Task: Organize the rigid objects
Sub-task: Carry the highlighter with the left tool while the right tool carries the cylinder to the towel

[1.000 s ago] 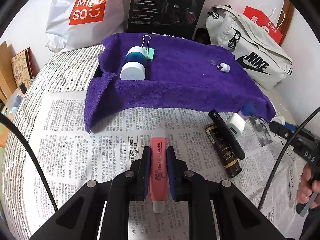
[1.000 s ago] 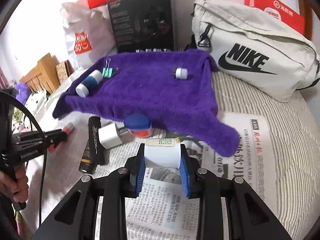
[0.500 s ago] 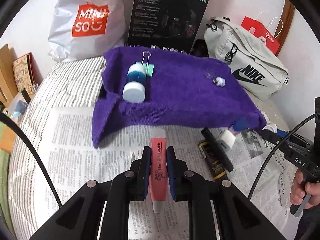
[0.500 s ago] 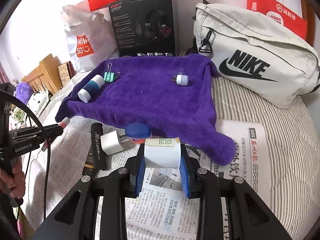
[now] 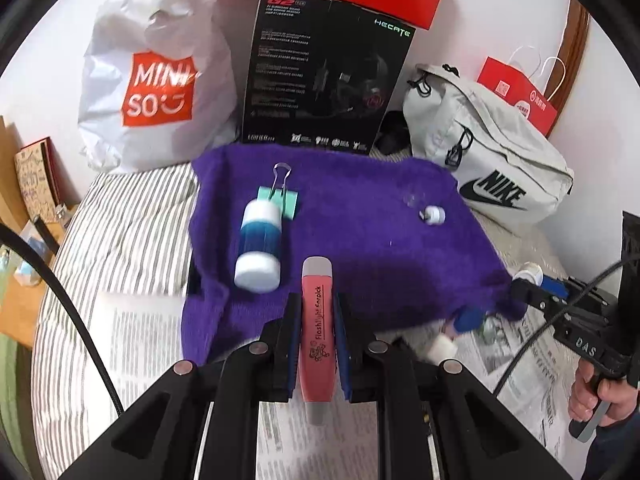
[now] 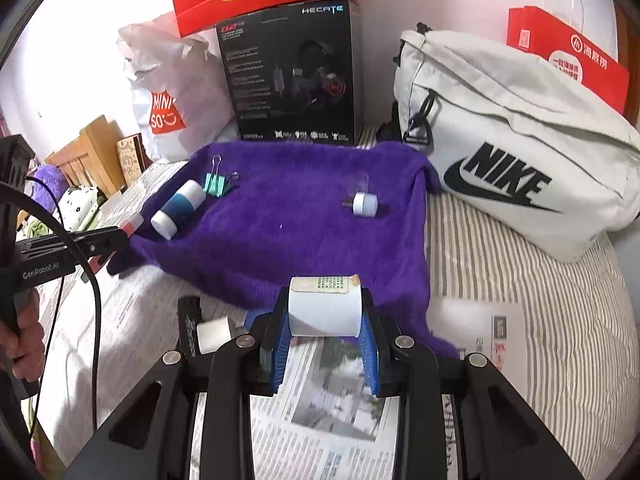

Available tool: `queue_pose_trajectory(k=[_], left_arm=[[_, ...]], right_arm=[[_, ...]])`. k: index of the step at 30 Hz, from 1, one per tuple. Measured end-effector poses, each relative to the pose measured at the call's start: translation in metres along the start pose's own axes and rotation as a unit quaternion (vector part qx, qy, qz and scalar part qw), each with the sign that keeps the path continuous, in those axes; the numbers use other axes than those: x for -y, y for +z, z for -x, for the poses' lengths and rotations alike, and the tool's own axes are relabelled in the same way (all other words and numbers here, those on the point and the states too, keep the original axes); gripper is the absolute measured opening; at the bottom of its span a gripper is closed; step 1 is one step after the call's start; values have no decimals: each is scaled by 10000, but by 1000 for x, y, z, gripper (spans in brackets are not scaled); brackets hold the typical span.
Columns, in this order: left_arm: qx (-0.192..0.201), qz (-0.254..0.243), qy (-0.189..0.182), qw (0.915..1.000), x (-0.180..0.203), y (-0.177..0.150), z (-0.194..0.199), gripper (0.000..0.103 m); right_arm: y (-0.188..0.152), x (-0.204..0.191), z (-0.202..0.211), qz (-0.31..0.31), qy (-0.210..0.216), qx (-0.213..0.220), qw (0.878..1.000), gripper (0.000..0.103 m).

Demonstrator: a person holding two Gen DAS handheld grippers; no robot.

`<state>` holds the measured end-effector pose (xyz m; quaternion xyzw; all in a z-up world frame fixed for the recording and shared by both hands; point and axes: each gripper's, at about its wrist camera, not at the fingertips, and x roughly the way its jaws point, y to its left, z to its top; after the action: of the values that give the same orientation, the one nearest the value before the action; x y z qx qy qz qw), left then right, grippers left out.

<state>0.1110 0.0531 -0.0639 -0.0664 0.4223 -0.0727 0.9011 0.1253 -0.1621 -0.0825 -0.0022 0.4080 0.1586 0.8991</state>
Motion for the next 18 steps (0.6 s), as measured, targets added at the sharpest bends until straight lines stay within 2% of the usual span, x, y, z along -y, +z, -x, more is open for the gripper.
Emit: queue_pose_trajectory(k=[11,18], left_arm=[[-211,69,-4,9998,-6,34,-49,15],[-465,126,63,9988,-9,34,-84,15]], right_arm=[[11,7,-9,-54,-16,20,10000,31],[16,9,-17,-64,-12,-4,10000,31]])
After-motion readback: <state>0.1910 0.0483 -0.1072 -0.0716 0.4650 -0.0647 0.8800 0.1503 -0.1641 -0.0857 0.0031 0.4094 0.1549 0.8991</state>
